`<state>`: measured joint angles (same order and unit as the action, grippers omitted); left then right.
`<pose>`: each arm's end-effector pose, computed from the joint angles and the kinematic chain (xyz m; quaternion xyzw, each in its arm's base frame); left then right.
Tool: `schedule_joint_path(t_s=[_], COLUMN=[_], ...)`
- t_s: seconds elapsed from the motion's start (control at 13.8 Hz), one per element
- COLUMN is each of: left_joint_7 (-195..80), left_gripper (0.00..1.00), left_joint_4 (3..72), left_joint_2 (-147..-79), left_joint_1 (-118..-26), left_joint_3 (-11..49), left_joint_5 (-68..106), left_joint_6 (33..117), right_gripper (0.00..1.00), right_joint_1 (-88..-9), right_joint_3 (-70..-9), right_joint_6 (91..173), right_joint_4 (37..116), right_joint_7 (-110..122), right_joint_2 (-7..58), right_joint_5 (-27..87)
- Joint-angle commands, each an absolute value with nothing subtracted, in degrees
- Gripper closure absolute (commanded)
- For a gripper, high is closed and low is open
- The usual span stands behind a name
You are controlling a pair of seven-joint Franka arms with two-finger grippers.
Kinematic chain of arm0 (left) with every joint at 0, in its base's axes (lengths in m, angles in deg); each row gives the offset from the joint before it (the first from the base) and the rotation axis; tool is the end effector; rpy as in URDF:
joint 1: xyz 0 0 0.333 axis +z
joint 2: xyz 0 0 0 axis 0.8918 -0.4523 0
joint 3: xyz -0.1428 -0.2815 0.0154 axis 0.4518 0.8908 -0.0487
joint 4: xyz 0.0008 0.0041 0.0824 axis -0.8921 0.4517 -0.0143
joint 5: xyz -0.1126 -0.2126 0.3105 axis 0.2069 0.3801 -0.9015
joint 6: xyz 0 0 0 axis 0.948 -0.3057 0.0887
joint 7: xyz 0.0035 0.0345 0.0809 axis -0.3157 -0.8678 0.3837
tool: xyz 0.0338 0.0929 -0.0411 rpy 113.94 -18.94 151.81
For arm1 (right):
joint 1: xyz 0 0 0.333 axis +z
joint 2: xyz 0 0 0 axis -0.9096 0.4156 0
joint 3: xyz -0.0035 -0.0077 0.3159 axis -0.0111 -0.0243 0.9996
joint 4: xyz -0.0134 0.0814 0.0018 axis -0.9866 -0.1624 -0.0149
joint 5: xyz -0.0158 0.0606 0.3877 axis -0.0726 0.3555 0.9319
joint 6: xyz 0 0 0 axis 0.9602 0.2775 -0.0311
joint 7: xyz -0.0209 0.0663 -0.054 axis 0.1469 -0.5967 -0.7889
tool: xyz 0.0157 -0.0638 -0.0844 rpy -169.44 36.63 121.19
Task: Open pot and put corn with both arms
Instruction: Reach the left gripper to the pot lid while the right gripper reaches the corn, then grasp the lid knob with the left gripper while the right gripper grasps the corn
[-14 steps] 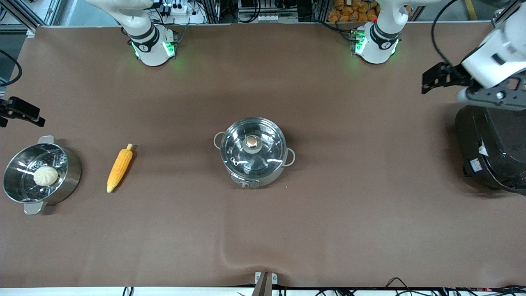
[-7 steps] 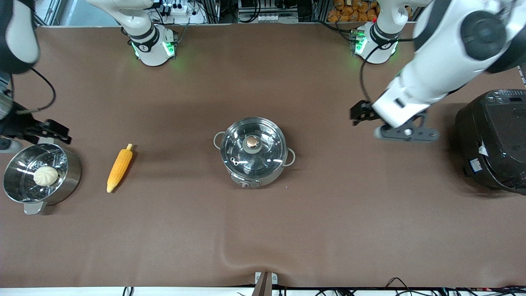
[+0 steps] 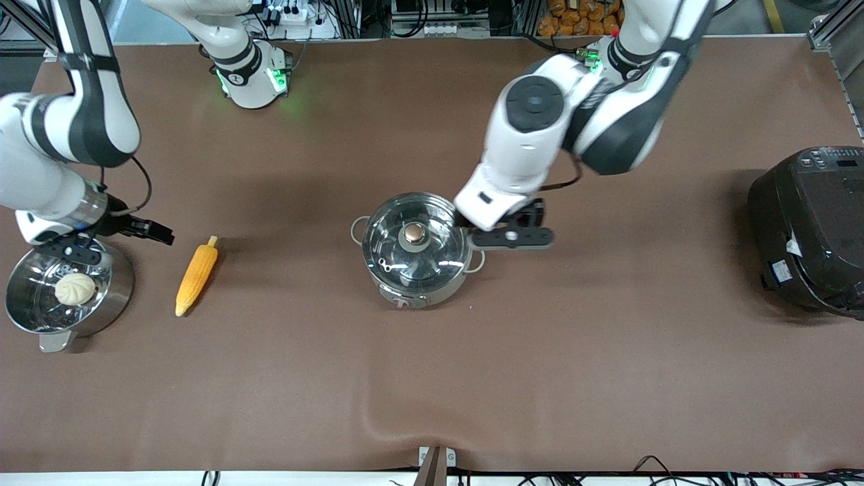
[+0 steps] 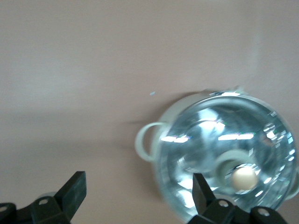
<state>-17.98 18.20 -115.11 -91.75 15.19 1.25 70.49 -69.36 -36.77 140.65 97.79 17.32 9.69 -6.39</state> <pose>0.5459 -0.4507 0.4447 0.9985 0.0168 0.0462 0.0258 0.5540 -0.0649 0.3463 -0.9922 0.1187 0.0392 0.0027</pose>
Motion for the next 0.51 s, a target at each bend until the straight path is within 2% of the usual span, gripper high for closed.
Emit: schedule_joint_path(t_s=[0.0, 0.44], left_joint_7=[-12.2, -6.9], left_gripper=[0.0, 0.0], left_joint_4=[14.8, 14.8], left_joint_2=[-119.1, -123.9], left_joint_1=[-96.1, -102.9], left_joint_3=[13.7, 12.7], left_joint_5=[-1.7, -11.3], left_joint_6=[75.2, 79.5], right_gripper=[0.0, 0.0], right_joint_1=[-70.9, -71.2], right_joint_3=[-36.5, -36.4], right_joint_6=[144.7, 155.7], right_joint_4=[97.4, 97.4], right_joint_7=[18.9, 19.3], right_joint_2=[18.6, 26.1], right_joint_5=[-7.1, -6.6])
